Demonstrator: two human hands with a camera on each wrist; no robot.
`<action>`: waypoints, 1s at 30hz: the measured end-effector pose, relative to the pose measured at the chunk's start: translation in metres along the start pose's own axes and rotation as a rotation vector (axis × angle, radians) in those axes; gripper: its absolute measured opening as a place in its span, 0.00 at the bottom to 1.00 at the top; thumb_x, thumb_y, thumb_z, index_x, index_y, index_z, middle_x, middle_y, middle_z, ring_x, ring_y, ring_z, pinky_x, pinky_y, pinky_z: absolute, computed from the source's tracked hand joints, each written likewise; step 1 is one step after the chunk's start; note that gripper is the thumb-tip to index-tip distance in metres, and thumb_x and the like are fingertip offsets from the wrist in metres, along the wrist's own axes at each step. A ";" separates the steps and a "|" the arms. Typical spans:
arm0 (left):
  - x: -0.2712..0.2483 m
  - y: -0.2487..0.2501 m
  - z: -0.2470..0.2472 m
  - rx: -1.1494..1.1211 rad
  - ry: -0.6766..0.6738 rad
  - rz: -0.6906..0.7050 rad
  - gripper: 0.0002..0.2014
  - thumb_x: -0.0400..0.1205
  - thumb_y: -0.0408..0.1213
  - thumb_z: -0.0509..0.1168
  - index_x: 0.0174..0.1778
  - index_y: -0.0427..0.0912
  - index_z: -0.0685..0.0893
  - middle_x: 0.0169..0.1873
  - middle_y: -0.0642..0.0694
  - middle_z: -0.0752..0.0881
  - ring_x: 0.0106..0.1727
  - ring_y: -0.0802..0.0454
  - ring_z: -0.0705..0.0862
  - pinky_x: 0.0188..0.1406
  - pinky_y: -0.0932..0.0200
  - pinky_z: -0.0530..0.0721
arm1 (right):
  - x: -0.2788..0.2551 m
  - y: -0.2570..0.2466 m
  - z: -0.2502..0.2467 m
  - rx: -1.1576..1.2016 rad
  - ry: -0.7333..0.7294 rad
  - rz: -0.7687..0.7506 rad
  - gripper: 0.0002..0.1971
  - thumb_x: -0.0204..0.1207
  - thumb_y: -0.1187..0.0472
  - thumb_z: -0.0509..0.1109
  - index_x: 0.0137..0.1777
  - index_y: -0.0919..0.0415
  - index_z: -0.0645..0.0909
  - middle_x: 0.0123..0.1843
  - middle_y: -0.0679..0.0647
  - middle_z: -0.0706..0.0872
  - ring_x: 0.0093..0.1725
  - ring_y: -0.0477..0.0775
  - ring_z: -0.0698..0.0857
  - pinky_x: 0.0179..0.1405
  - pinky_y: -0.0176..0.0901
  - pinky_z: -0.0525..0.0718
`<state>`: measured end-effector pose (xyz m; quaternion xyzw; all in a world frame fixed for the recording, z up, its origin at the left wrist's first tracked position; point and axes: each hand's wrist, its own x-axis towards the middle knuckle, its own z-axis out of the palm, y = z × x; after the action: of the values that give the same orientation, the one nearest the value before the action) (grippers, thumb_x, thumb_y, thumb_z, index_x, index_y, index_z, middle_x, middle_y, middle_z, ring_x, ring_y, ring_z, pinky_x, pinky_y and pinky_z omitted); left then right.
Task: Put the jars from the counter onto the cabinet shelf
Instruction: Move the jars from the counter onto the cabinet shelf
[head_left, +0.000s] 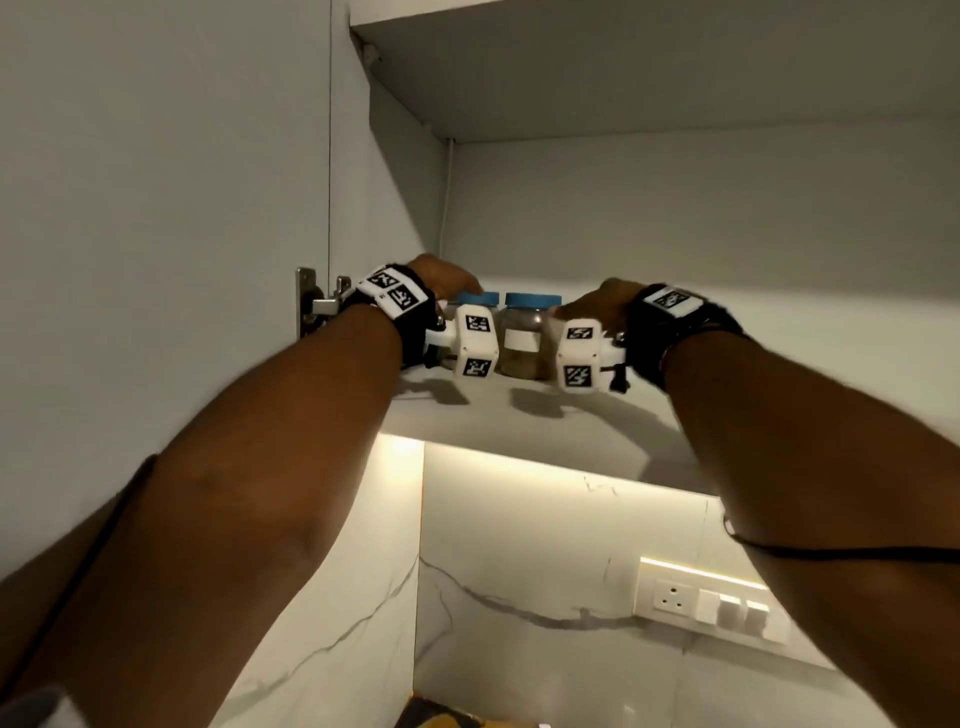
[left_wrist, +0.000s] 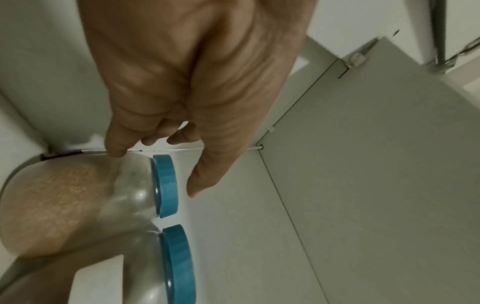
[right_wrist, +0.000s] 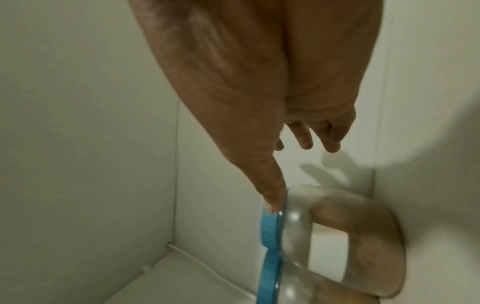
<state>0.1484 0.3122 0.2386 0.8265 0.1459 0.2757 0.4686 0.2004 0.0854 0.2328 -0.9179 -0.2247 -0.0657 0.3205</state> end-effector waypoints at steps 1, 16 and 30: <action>-0.007 0.003 -0.002 -0.038 0.012 -0.005 0.28 0.76 0.38 0.76 0.70 0.29 0.80 0.53 0.36 0.84 0.50 0.44 0.83 0.54 0.48 0.86 | -0.015 -0.006 -0.008 0.090 0.015 -0.009 0.19 0.73 0.44 0.78 0.34 0.60 0.82 0.43 0.55 0.89 0.38 0.58 0.85 0.38 0.42 0.83; -0.210 0.005 0.010 -0.545 -0.057 0.143 0.11 0.80 0.28 0.72 0.56 0.26 0.86 0.53 0.31 0.89 0.51 0.42 0.90 0.57 0.52 0.91 | -0.219 0.035 -0.030 0.636 0.089 -0.520 0.13 0.81 0.60 0.72 0.64 0.61 0.86 0.59 0.55 0.91 0.60 0.50 0.90 0.65 0.41 0.87; -0.389 -0.157 0.071 -0.359 -0.131 0.030 0.13 0.84 0.28 0.67 0.63 0.28 0.84 0.47 0.33 0.89 0.49 0.46 0.90 0.56 0.55 0.89 | -0.357 0.205 0.143 0.906 -0.126 -0.234 0.08 0.79 0.67 0.74 0.55 0.63 0.90 0.52 0.55 0.95 0.52 0.54 0.93 0.55 0.42 0.88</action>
<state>-0.1197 0.1501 -0.0488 0.7480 0.0512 0.2501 0.6126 -0.0278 -0.1008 -0.0882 -0.6563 -0.3516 0.0590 0.6650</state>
